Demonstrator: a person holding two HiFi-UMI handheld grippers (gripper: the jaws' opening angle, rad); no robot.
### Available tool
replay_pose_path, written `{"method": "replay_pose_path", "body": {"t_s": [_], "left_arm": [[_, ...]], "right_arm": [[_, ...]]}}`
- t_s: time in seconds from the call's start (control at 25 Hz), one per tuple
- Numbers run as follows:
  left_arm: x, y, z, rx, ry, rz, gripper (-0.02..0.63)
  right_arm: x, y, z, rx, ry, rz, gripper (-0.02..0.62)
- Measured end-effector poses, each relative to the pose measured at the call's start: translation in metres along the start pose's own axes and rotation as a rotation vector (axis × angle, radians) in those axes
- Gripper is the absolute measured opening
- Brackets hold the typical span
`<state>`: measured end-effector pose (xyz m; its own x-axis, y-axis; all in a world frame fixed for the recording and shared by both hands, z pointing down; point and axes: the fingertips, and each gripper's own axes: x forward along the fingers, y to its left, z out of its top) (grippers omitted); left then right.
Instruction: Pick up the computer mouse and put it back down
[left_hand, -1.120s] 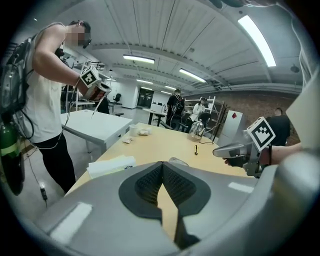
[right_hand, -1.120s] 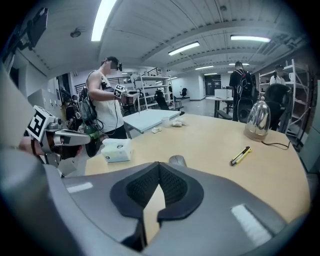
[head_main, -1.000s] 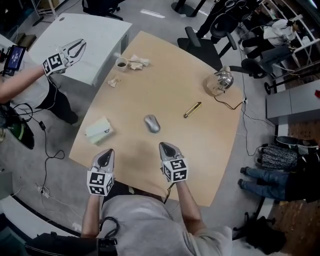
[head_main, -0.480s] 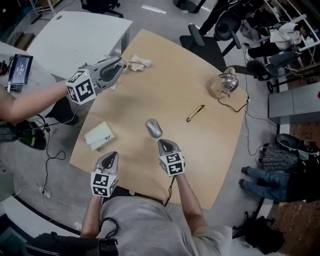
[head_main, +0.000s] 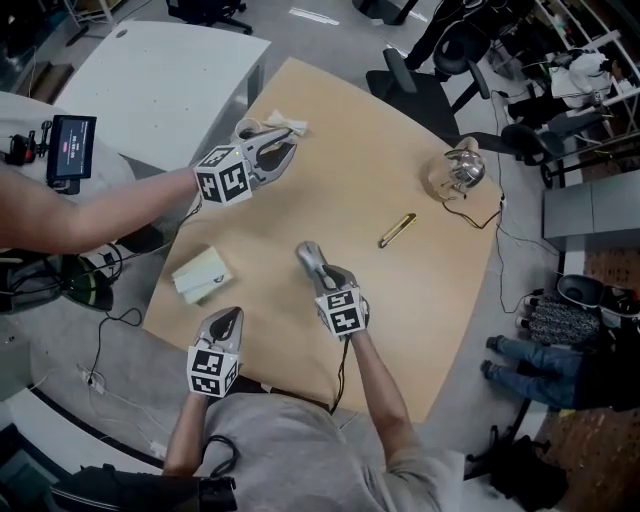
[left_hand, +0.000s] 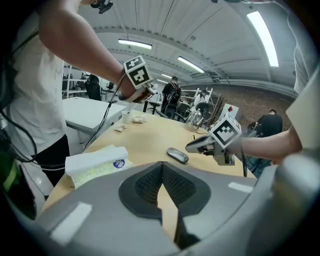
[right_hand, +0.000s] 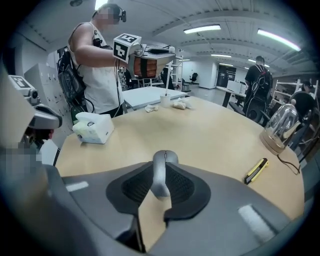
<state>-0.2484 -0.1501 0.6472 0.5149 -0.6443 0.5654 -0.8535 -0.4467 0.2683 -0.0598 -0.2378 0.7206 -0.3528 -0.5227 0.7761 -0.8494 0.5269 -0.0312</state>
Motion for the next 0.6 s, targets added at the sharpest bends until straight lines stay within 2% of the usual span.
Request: {"method": "replay_pose_path", "body": {"t_s": [0.24,0.4,0.6], "left_arm": [[-0.001,-0.002,-0.001,0.001,0.004,0.001,0.02],[0.001,-0.003,-0.003,0.0,0.007,0.001,0.02],[0.002,-0.001,-0.004,-0.009,0.016,0.007,0.02]], "right_arm": [[0.025,-0.005,-0.007,0.031,0.063,0.019,0.168],[0.039,-0.009,-0.009,0.03,0.094,0.009,0.256],[0.052,-0.013,-0.006,0.018,0.118,-0.018,0.293]]}}
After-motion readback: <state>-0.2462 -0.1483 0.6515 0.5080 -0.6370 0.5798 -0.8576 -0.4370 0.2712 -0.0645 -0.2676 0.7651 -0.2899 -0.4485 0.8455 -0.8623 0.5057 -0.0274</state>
